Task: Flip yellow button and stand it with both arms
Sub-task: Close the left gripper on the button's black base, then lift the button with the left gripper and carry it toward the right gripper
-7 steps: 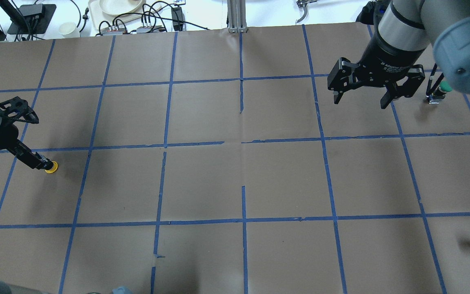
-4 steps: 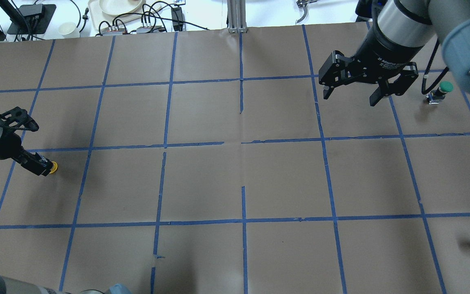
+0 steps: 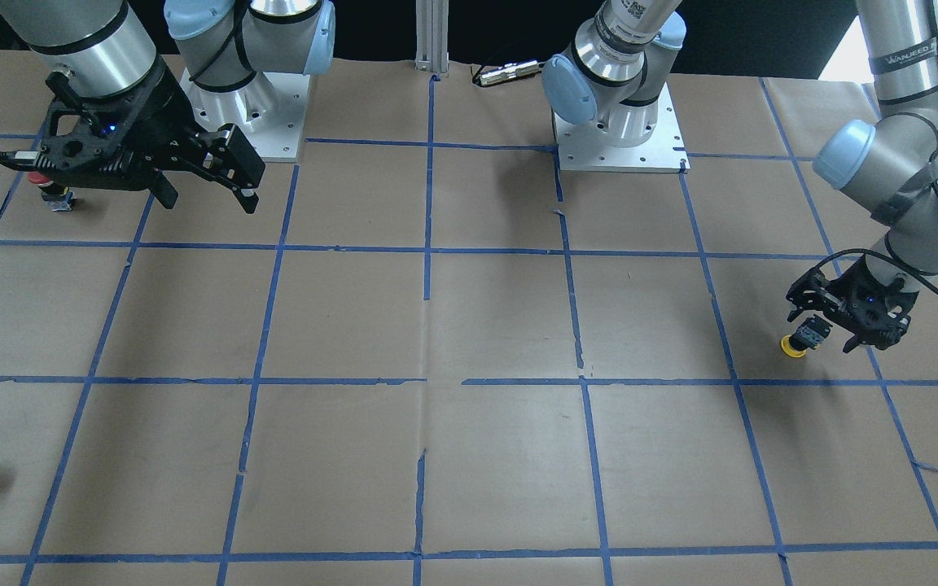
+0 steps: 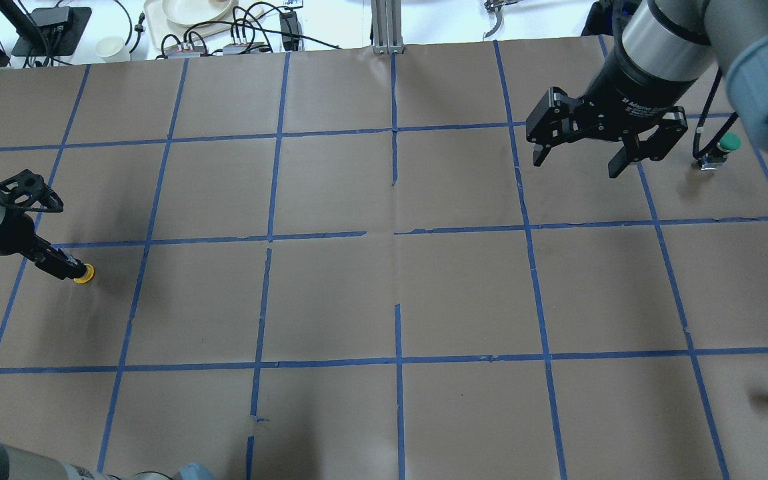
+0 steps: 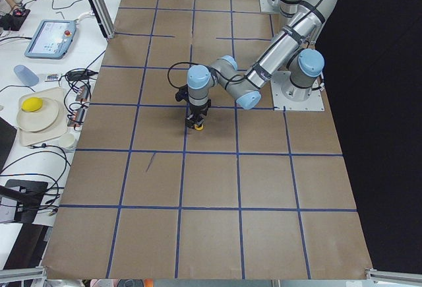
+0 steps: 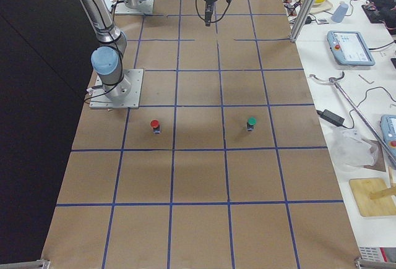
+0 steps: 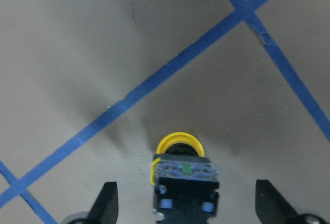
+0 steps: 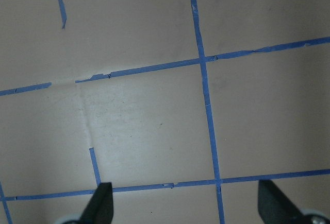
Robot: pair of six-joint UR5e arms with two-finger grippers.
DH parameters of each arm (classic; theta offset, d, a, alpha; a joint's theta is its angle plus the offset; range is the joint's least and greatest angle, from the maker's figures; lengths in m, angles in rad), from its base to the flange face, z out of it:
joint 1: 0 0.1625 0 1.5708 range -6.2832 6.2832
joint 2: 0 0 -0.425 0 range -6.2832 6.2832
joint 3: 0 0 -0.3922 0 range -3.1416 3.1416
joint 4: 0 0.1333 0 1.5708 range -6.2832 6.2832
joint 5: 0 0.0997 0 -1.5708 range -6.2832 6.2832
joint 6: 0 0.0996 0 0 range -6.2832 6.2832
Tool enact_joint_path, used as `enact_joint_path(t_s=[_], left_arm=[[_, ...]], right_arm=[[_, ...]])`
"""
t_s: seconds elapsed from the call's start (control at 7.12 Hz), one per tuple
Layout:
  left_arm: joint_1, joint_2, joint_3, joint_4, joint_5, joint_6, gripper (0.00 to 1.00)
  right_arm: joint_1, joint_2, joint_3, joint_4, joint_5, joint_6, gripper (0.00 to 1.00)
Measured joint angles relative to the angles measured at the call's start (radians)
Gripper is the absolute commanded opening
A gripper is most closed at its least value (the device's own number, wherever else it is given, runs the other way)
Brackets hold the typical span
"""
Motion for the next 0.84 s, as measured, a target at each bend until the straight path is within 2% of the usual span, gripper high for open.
enact_joint_path(t_s=[0.42, 0.56, 0.84], left_arm=[[0.000, -0.002, -0.002, 0.002, 0.001, 0.004, 0.29], [0.001, 0.002, -0.002, -0.002, 0.002, 0.004, 0.21], [-0.005, 0.020, 0.002, -0.036, 0.000, 0.004, 0.15]], right_arm=[[-0.003, 0.003, 0.006, -0.001, -0.070, -0.001, 1.00], [-0.003, 0.003, 0.012, -0.002, -0.096, -0.001, 1.00], [-0.003, 0.004, 0.022, -0.010, -0.113, 0.000, 1.00]])
